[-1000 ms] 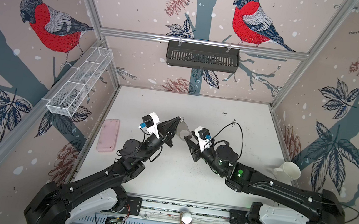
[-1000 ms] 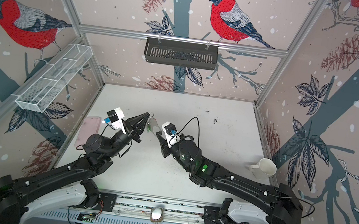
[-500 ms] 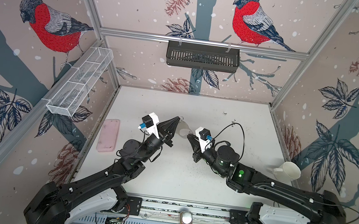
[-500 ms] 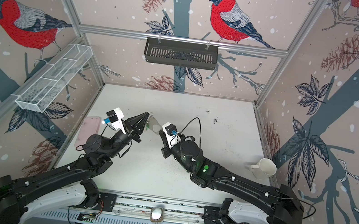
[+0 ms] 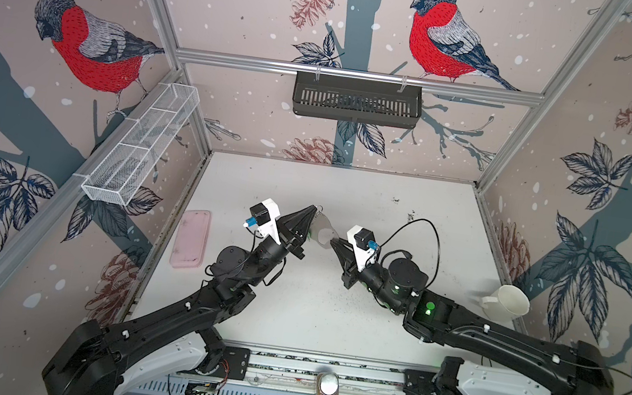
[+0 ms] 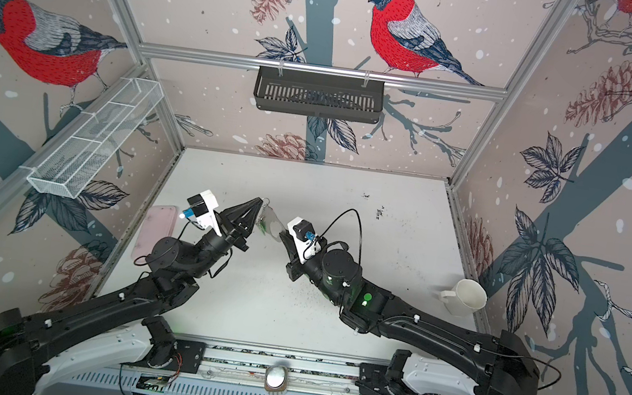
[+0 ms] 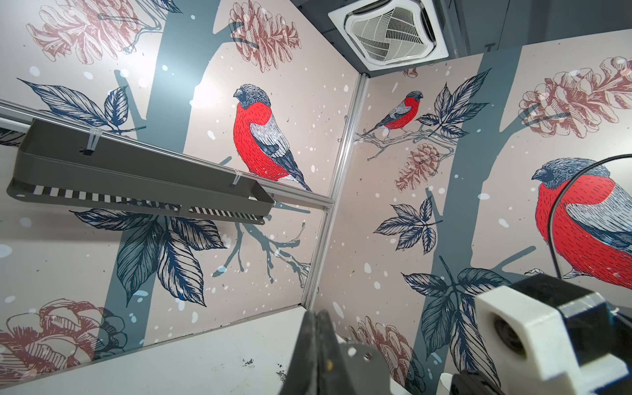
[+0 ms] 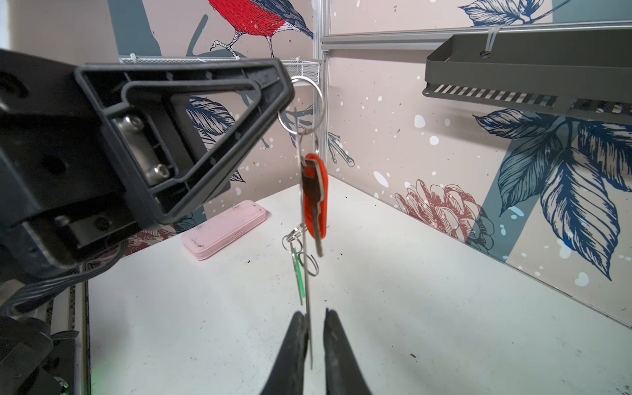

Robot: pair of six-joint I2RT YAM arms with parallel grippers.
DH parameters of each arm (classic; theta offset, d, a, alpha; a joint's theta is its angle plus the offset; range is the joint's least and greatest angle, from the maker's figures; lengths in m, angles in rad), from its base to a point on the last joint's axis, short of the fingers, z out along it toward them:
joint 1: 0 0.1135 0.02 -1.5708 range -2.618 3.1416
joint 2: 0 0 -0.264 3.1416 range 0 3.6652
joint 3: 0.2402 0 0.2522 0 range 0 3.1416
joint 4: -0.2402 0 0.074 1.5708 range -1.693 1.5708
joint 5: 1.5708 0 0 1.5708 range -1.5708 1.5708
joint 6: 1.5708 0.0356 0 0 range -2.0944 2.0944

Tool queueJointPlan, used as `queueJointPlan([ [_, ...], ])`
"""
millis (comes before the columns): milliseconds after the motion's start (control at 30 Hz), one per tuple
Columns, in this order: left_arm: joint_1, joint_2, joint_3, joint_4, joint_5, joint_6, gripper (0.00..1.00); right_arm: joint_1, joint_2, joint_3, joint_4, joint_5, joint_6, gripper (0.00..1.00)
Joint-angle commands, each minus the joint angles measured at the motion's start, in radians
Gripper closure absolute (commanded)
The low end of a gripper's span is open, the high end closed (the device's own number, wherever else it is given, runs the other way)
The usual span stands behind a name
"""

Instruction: Put the keys on the keyring

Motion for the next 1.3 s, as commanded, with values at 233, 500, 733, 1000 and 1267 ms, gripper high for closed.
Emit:
queueJointPlan([
  [233, -0.001, 0.0, 0.007, 0.042, 0.019, -0.01, 1.0, 0.001, 0.021, 0.008, 0.05, -0.03, -0.025, 0.81],
  [500, -0.001, 0.007, 0.01, 0.049, 0.028, -0.014, 1.0, 0.0, 0.036, 0.016, 0.067, -0.042, -0.032, 0.8],
  [733, -0.001, 0.003, 0.008, 0.044, 0.027, -0.016, 1.0, -0.002, 0.047, 0.022, 0.079, -0.045, -0.031, 0.87],
  [1000, -0.001, 0.009, 0.007, 0.036, 0.012, -0.014, 1.0, -0.003, 0.024, 0.041, 0.005, -0.08, -0.026, 1.0],
  [1267, -0.001, 0.014, 0.003, 0.018, -0.022, -0.012, 1.0, -0.018, 0.039, 0.131, -0.186, -0.096, 0.046, 1.0],
])
